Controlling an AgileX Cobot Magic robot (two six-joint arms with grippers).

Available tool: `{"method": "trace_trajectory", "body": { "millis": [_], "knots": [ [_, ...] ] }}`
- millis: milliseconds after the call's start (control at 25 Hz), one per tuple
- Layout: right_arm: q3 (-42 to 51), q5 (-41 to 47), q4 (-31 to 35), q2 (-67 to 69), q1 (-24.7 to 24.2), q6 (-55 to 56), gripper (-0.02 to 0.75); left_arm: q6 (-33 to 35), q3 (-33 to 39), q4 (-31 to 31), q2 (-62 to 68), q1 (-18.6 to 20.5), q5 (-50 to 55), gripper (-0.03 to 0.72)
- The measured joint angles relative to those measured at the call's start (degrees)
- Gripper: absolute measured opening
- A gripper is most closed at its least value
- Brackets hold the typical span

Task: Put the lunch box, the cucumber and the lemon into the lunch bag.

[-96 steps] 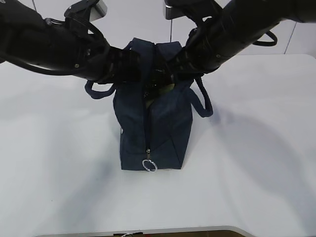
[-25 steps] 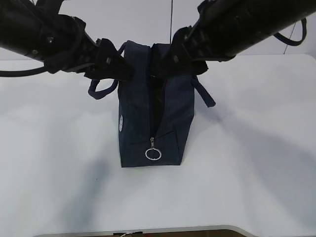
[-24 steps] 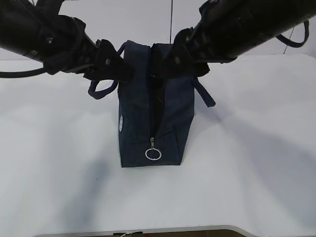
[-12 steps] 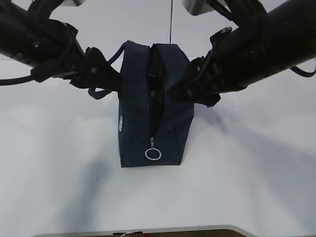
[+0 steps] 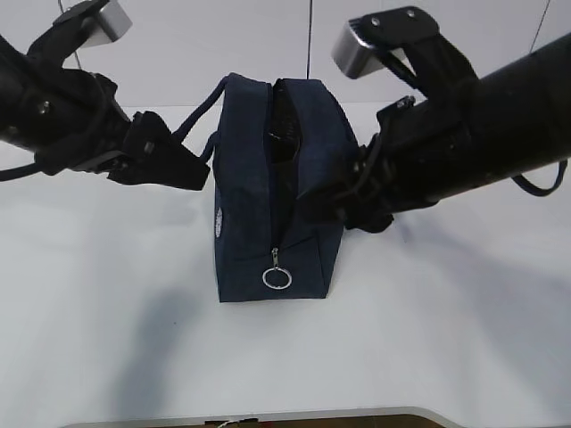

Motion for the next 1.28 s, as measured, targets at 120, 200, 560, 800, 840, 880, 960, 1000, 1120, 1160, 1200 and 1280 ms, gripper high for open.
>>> {"method": "trace_trajectory", "body": {
  "millis": [120, 200, 560, 800, 840, 880, 960, 1000, 1120, 1160, 1200, 1280],
  "knots": [
    [2.71, -1.24, 2.6, 0.0, 0.0, -2.42, 0.396, 1.86, 1.04, -4.11, 0.0, 0.0, -1.75, 0.453],
    [4.49, -1.93, 6.84, 0.0, 0.0, -6.15, 0.396, 2.84, 1.4, -6.23, 0.0, 0.0, -3.47, 0.453],
    [9.41, -3.38, 23.14, -0.09, 0.0, -21.54, 0.396, 3.53, 2.01, -10.36, 1.34, 0.0, -7.08, 0.453],
    [12.0, -3.62, 26.34, -0.09, 0.0, -25.28, 0.396, 3.53, 2.01, -13.44, 4.2, 0.0, -7.08, 0.453],
    [12.33, -3.74, 27.08, -0.09, 0.0, -25.83, 0.396, 3.79, 2.01, -14.07, 4.73, 0.0, -7.08, 0.453],
    [12.7, -3.85, 27.72, -0.09, 0.0, -26.42, 0.396, 4.1, 2.01, -14.83, 5.31, 0.0, -7.08, 0.453],
    [13.11, -3.94, 28.53, -0.09, 0.0, -27.02, 0.396, 4.72, 2.01, -15.84, 6.14, 0.0, -7.08, 0.453],
    [13.27, -3.94, 28.82, -0.09, 0.0, -27.41, 0.396, 4.86, 2.01, -16.26, 6.39, 0.0, -7.08, 0.453],
    [13.61, -4.2, 29.89, -0.22, 0.0, -28.45, 0.396, 5.11, 2.01, -17.12, 7.04, 0.0, -7.08, 0.453],
    [13.64, -4.2, 29.97, -0.22, 0.0, -28.71, 0.396, 5.33, 2.01, -17.61, 7.18, 0.0, -6.82, 0.453],
    [13.74, -4.31, 30.0, -0.22, 0.0, -28.69, 0.396, 5.48, 2.01, -18.19, 7.18, 0.0, -6.39, 0.453],
    [13.74, -4.86, 30.11, -0.22, 0.0, -28.83, 0.396, 6.14, 2.01, -19.91, 7.18, 0.0, -5.21, 0.453]
  ]
}}
